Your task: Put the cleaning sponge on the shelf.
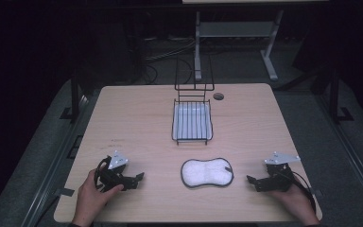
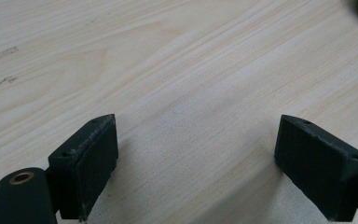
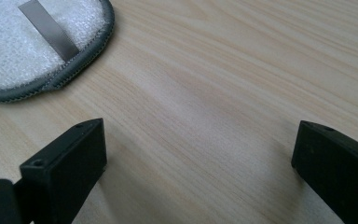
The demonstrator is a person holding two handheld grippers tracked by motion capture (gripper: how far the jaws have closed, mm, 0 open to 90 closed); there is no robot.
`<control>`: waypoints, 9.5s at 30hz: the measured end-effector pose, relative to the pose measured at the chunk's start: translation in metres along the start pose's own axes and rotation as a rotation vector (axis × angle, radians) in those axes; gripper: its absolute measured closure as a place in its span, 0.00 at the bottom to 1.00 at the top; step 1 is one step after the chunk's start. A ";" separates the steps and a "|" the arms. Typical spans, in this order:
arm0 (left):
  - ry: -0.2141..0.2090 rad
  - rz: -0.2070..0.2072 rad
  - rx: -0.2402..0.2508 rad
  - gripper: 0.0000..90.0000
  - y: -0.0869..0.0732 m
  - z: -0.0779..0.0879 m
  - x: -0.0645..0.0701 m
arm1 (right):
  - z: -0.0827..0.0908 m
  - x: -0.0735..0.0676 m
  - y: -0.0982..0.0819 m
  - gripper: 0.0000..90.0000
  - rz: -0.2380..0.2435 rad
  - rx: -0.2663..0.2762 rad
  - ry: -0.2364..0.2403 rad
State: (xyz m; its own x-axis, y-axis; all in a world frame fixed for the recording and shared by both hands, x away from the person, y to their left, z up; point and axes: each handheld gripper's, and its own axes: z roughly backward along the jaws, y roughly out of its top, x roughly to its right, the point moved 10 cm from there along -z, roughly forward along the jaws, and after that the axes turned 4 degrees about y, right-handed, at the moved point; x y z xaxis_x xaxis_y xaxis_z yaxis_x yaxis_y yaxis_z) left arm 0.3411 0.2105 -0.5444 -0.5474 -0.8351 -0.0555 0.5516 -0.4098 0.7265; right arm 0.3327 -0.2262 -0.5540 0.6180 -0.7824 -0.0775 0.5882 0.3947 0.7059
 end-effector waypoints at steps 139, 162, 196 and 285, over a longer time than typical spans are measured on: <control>0.003 0.002 0.001 0.14 0.000 0.000 0.000 | -0.016 -0.120 0.044 1.00 0.179 -0.039 0.290; 0.002 0.003 -0.001 0.14 0.000 0.000 0.000 | -0.036 -0.144 0.079 1.00 0.207 -0.007 0.332; 0.003 0.002 0.001 0.14 0.000 0.000 0.000 | -0.027 -0.136 0.047 1.00 0.202 -0.081 0.302; 0.002 0.004 -0.001 0.14 0.000 0.000 0.001 | -0.045 -0.019 0.060 0.16 -0.022 -0.124 0.164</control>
State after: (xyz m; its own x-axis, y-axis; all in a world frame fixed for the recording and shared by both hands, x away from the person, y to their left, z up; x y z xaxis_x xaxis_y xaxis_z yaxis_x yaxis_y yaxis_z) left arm 0.3405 0.2102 -0.5442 -0.5435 -0.8377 -0.0540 0.5545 -0.4066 0.7261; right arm 0.3800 -0.1661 -0.5420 0.6750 -0.7064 -0.2130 0.6560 0.4424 0.6115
